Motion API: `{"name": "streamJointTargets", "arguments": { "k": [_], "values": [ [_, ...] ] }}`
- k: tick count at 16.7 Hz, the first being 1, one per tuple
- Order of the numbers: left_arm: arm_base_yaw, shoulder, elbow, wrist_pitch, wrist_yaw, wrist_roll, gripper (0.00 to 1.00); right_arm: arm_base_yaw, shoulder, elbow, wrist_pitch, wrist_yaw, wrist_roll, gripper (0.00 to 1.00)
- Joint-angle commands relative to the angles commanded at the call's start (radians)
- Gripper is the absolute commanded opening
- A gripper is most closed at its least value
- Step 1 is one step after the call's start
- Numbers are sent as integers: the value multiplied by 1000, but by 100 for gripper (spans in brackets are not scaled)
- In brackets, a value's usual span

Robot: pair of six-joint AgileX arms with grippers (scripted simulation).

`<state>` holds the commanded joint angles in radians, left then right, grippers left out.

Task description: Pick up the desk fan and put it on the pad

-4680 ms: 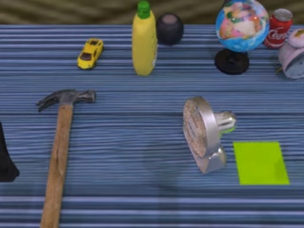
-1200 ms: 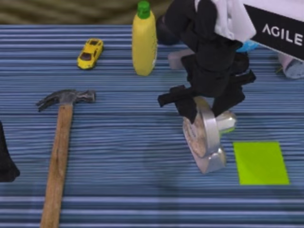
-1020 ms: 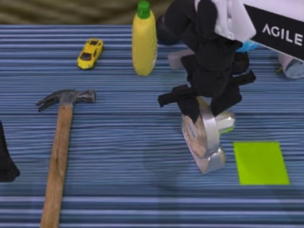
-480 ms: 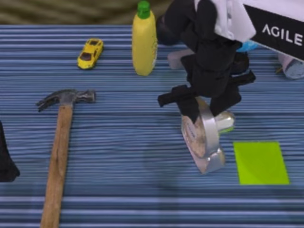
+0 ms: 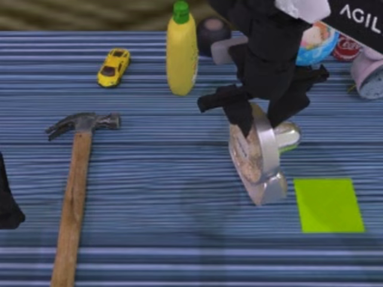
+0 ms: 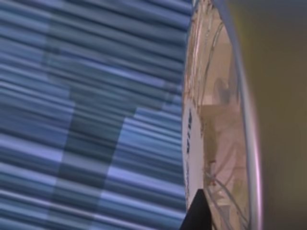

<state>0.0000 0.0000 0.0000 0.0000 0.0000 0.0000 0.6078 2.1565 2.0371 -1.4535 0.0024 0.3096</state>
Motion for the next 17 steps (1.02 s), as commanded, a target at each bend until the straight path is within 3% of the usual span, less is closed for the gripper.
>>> {"name": "streamJointTargets", "arguments": {
  "k": [6,9,13,17],
  "values": [
    [0,0,0,0,0,0,100,-3,-3,23,-24,-1,-1,0],
    [0,0,0,0,0,0,100,-14,-19,-8,-25,0,-66,0],
    [0,0,0,0,0,0,100,-53,-80,-96,-20,0,-300,0],
    [0,0,0,0,0,0,100,-108,-184,-214,5,-1,-654,0]
  ]
}}
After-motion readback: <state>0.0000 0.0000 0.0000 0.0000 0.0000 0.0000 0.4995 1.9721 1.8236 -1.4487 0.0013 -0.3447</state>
